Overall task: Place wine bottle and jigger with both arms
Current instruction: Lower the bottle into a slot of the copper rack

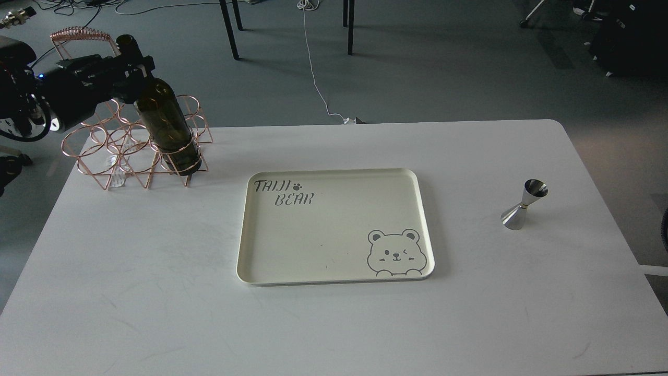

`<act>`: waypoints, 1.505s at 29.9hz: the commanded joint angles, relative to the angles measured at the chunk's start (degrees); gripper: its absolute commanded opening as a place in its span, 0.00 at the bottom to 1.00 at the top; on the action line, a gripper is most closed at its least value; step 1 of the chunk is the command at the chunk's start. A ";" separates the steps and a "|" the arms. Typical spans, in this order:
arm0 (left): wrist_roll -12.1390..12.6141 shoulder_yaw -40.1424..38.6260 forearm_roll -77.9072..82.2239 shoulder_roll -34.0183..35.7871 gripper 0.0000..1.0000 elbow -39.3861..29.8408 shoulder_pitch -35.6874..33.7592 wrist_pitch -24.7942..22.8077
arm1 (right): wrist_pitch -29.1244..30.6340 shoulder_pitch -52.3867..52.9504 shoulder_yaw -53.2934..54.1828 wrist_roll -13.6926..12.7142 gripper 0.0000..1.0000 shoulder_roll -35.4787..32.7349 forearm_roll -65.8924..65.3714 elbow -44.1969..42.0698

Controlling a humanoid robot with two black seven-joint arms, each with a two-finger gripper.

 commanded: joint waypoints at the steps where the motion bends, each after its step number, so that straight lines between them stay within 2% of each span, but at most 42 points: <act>1: 0.04 0.72 -0.01 -0.83 0.79 0.01 0.11 0.93 | 0.00 0.01 0.08 0.06 0.99 0.00 0.00 0.01; 5: 0.04 0.72 -0.01 -1.27 0.82 0.01 0.20 0.93 | 0.00 -0.08 0.08 0.06 0.99 -0.09 0.00 -0.08; 14: 0.04 0.72 -0.01 -1.36 0.82 0.01 0.20 0.93 | 0.00 -0.08 0.08 0.06 0.99 -0.09 0.00 -0.08; 15: -0.05 0.89 0.34 -1.19 0.32 0.10 0.20 0.41 | 0.00 -0.08 0.08 0.06 0.99 -0.09 0.00 -0.08; 17: -0.05 0.90 0.43 -1.10 0.25 0.10 0.20 0.31 | 0.00 -0.08 0.08 -0.03 0.99 0.00 0.00 -0.08; 21: -0.05 0.90 0.34 -0.92 0.21 0.10 0.11 0.14 | 0.00 -0.08 0.08 0.06 0.99 -0.09 0.00 -0.08; 23: 0.13 0.90 -0.01 -1.10 0.24 0.10 0.02 0.14 | 0.00 -0.08 0.08 0.06 0.99 -0.09 0.00 -0.08; 26: 0.39 0.90 -0.10 -1.45 0.51 0.10 0.02 0.23 | 0.00 -0.08 0.08 0.06 0.99 -0.09 0.00 -0.08; 29: 0.39 0.81 -0.18 -1.54 0.68 0.10 0.02 0.40 | 0.00 -0.08 0.08 0.06 0.99 -0.09 0.00 -0.08; 33: 0.48 0.81 -2.55 -1.54 0.78 0.10 0.02 0.49 | 0.00 0.01 0.08 -0.03 0.99 -0.09 0.00 -0.08; 38: 0.48 0.81 -3.35 -1.62 0.79 0.10 0.02 0.58 | 0.00 0.01 0.08 -0.03 0.99 -0.09 0.00 -0.08; 39: 0.39 0.81 -3.35 -1.62 0.77 0.10 0.02 0.66 | 0.00 -0.08 0.08 0.06 0.99 -0.09 0.00 -0.08; 40: 0.22 0.90 -3.17 -1.62 0.69 0.10 0.02 0.67 | 0.00 -0.08 0.08 -0.03 0.99 -0.09 0.00 -0.08; 41: 0.13 0.90 -2.65 -1.54 0.55 0.10 0.02 0.58 | 0.00 -0.08 0.08 -0.03 0.99 -0.09 0.00 -0.08; 43: 0.39 0.98 -2.56 -1.27 0.35 0.27 0.11 0.32 | 0.00 -0.08 0.08 -0.03 0.99 -0.09 0.00 -0.08; 44: 0.48 0.98 -2.56 -1.19 0.28 0.89 0.11 0.31 | 0.00 -0.08 0.08 -0.03 0.99 -0.09 0.00 -0.08; 45: 0.48 0.90 -2.56 -1.36 0.26 1.59 0.02 0.31 | 0.00 -0.08 0.08 0.06 0.99 -0.09 0.00 -0.08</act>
